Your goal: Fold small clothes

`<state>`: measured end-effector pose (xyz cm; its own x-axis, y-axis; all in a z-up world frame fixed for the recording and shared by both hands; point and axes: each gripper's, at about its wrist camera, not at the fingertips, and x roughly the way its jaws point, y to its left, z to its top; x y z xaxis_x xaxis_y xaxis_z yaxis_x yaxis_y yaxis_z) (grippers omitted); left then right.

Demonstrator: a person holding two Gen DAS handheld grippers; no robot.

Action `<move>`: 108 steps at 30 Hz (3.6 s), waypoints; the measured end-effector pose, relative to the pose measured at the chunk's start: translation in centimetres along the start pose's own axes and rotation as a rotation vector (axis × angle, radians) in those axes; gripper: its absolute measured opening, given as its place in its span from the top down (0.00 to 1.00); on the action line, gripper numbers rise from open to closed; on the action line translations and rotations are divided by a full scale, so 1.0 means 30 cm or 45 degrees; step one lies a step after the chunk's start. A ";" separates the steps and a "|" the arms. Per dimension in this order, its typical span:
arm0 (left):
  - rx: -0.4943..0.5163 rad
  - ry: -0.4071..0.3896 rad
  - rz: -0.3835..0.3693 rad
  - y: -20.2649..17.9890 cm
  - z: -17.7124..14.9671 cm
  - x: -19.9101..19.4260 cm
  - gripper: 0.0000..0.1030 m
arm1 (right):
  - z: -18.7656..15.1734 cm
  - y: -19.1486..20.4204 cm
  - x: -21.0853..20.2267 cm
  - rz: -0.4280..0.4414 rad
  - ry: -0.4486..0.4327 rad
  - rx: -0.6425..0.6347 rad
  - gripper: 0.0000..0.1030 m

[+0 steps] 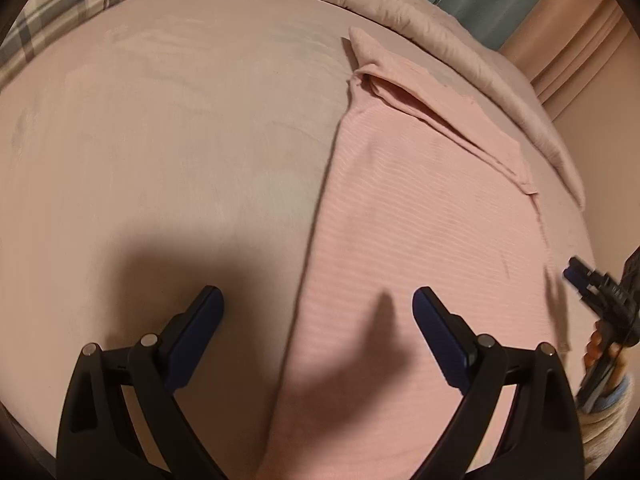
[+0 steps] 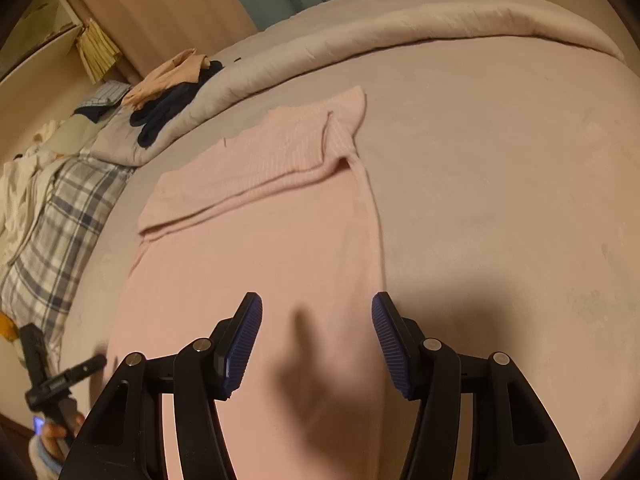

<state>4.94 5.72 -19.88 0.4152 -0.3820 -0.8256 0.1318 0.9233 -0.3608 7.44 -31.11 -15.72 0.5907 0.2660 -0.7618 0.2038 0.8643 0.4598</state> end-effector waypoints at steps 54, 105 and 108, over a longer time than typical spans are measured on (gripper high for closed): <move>-0.210 0.049 -0.713 -0.004 -0.129 -0.108 0.94 | -0.212 -0.002 -0.142 0.443 0.069 -0.033 0.92; -0.273 -0.036 -0.807 -0.050 0.556 0.087 0.94 | 0.324 -0.083 0.098 0.607 -0.134 0.285 0.92; -0.303 0.021 -0.753 -0.046 0.607 0.166 0.94 | 0.355 -0.093 0.177 0.550 -0.045 0.333 0.92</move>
<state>23.23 3.29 -15.60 0.3194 -0.8267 -0.4632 0.1306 0.5225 -0.8426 18.32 -36.64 -16.20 0.6892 0.5574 -0.4629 0.1210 0.5414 0.8320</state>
